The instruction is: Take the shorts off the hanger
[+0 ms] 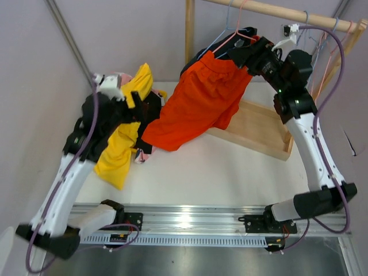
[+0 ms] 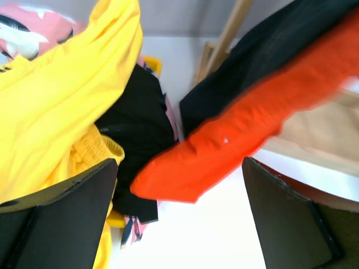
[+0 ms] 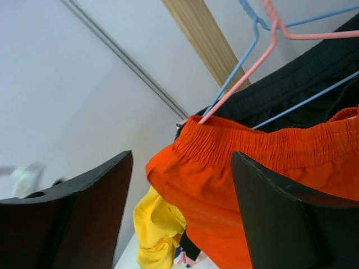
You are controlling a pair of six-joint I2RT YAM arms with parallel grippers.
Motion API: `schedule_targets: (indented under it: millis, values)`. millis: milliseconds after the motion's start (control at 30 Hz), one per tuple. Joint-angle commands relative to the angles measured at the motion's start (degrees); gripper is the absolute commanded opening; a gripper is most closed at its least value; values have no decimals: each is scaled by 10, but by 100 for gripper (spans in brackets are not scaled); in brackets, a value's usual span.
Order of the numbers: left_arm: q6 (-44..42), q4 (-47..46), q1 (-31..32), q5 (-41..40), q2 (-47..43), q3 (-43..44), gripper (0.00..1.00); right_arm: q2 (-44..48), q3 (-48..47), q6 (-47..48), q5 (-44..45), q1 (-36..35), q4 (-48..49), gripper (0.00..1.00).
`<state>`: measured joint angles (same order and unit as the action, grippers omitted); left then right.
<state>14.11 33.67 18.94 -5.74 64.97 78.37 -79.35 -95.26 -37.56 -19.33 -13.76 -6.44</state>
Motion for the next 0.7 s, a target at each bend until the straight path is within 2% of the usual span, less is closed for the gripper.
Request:
schedule_targets:
  millis: [0,67,100,200,300,500,633,667]
  values:
    - [13,23,17,8,-115,-145,99,-47,-65,21,37,-2,36,72]
    - [26,34,26,7,-197,-186,99,-88,-101,22,40,-4,35,71]
    - [33,39,28,8,-220,-236,99,-100,-112,22,42,-6,34,69]
    - [36,58,29,19,-287,-290,99,-137,-137,22,54,-8,49,64]
    - [38,45,79,-7,-328,-292,99,-170,-161,13,64,-13,56,63]
    - [42,36,88,-25,-322,-305,99,-217,-205,10,92,-33,57,57]
    - [41,33,88,-25,-329,-311,99,-234,-215,11,104,-43,57,47]
    - [41,32,88,-25,-330,-312,99,-236,-215,12,105,-44,57,42]
